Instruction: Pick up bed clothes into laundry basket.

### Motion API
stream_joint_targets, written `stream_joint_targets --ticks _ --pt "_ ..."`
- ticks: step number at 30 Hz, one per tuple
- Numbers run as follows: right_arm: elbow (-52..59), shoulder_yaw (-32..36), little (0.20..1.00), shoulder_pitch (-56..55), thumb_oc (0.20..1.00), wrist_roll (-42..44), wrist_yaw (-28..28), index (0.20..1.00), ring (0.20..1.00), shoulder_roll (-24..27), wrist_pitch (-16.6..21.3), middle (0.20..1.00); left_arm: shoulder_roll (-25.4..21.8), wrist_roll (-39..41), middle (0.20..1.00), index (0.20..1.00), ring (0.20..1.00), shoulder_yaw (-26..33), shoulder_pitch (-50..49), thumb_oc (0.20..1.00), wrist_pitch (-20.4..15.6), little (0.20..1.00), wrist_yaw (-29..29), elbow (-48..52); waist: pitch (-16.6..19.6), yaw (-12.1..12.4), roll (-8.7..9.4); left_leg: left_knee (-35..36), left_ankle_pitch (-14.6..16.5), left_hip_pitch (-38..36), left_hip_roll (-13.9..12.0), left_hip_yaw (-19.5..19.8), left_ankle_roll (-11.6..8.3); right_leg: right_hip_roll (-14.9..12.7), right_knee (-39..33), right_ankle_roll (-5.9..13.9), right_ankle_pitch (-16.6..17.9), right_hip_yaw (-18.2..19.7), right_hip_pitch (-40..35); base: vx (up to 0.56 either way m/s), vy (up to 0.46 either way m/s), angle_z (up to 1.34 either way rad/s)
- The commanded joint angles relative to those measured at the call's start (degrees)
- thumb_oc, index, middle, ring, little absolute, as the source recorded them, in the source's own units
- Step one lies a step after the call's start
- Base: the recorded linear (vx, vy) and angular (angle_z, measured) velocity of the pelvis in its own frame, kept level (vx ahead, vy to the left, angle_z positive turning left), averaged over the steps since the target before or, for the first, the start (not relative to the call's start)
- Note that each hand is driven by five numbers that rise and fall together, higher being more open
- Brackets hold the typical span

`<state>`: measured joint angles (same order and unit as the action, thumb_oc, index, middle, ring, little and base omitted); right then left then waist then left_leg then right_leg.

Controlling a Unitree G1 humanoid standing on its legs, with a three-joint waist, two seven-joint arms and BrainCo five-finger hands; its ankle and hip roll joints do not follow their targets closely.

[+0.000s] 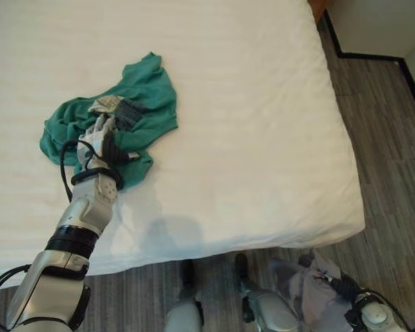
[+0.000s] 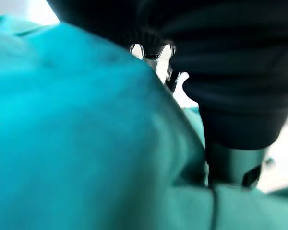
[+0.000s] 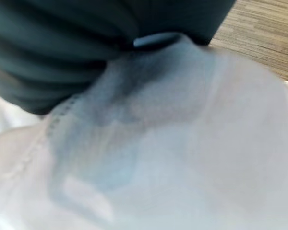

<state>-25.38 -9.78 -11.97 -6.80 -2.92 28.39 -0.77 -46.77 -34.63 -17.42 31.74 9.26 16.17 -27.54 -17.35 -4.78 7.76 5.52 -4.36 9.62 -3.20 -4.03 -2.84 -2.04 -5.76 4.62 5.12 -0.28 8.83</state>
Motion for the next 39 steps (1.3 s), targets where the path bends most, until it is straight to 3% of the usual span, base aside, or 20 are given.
stream_joint_targets --ticks 1,8,14,18,19,20,21,29,39 --pt "2.0 2.8 0.200 -0.5 0.200 -0.7 1.4 0.200 0.200 5.2 1.9 0.200 -0.2 -6.7 0.200 0.200 0.200 -2.2 1.9 0.200 -1.5 0.200 -3.7 0.1 1.4 1.1 -1.67 -0.5 2.2 -1.7 1.3 1.2 -0.12 0.7 1.2 4.20 -1.7 -1.1 -0.8 0.00 0.000 0.00" --pt "3.0 5.0 0.200 -2.0 0.200 -1.5 1.0 0.200 0.200 5.6 1.8 0.200 -1.6 -9.9 0.200 0.200 0.200 -0.8 -4.5 0.200 -5.0 0.200 -8.2 11.1 1.6 1.5 -2.19 -0.5 2.9 -2.2 1.6 1.4 0.18 0.5 1.2 4.03 -2.1 -1.1 -1.4 0.00 0.001 0.01" --pt "2.6 6.6 0.200 -2.4 0.200 -1.2 1.0 0.200 0.200 5.6 1.7 0.200 -2.6 -7.4 0.200 0.200 0.200 0.7 -8.8 0.200 -7.7 0.200 -10.0 14.9 2.0 1.8 -2.88 -0.5 3.1 -2.9 1.7 1.7 0.26 0.5 1.2 3.95 -2.4 -1.3 -2.1 0.00 0.000 0.00" --pt "3.4 8.6 0.200 -1.7 0.200 -0.9 0.8 0.200 0.200 5.2 -0.2 0.200 2.3 10.6 0.200 0.200 0.200 9.1 -15.9 0.200 -8.1 0.200 -10.8 16.5 2.7 2.2 -3.54 -0.5 3.3 -3.8 1.9 1.6 0.24 0.3 1.2 3.81 -2.6 -1.5 -2.8 0.03 0.013 -0.02" --pt "4.7 10.7 0.200 -1.1 0.200 1.3 0.7 0.200 0.200 4.4 -1.4 0.200 7.1 22.7 0.200 0.200 0.200 13.7 -20.3 0.200 -8.4 0.200 -9.7 16.7 3.3 2.2 -3.98 -0.5 3.4 -4.5 2.0 1.5 0.31 0.2 1.2 3.65 -2.6 -1.5 -3.4 0.06 0.023 0.00" --pt "5.0 11.7 0.200 -0.7 0.200 2.4 0.9 0.200 0.200 4.0 -1.7 0.200 8.6 27.1 0.200 0.200 0.200 14.7 -21.6 0.200 -9.0 0.200 -10.4 17.7 3.8 2.2 -4.25 -0.5 3.5 -4.7 2.1 1.6 0.33 0.1 1.2 3.60 -2.7 -1.5 -3.7 0.05 0.017 0.02" --pt "5.2 11.7 0.200 -0.7 0.200 2.4 0.8 0.200 0.200 4.2 -1.8 0.200 8.6 27.3 0.200 0.200 0.200 14.8 -21.8 0.200 -8.9 0.200 -10.5 17.9 3.8 2.1 -4.32 -0.5 3.6 -4.8 2.1 1.6 0.34 0.1 1.2 3.60 -2.7 -1.5 -3.8 0.04 0.005 0.01" --pt "17.8 20.7 0.200 2.1 0.200 14.5 2.2 0.200 0.200 1.4 0.4 0.200 16.1 52.3 0.200 0.200 0.200 21.4 -32.4 0.200 -11.9 0.200 -14.1 27.6 8.4 2.4 -6.72 -0.5 4.6 -8.5 2.8 2.2 0.60 -0.9 2.0 3.14 -4.4 -1.9 -7.6 0.07 0.013 0.06" --pt "32.0 22.0 0.200 6.0 0.200 27.8 1.6 0.200 0.200 -2.9 2.9 0.200 21.6 68.6 0.200 0.200 0.200 27.7 -36.0 0.200 -14.1 0.200 -13.0 36.2 11.7 3.6 -8.46 -0.5 4.5 -10.7 3.6 3.6 0.97 -2.0 3.1 2.67 -5.7 -3.0 -10.5 0.02 -0.007 0.07"
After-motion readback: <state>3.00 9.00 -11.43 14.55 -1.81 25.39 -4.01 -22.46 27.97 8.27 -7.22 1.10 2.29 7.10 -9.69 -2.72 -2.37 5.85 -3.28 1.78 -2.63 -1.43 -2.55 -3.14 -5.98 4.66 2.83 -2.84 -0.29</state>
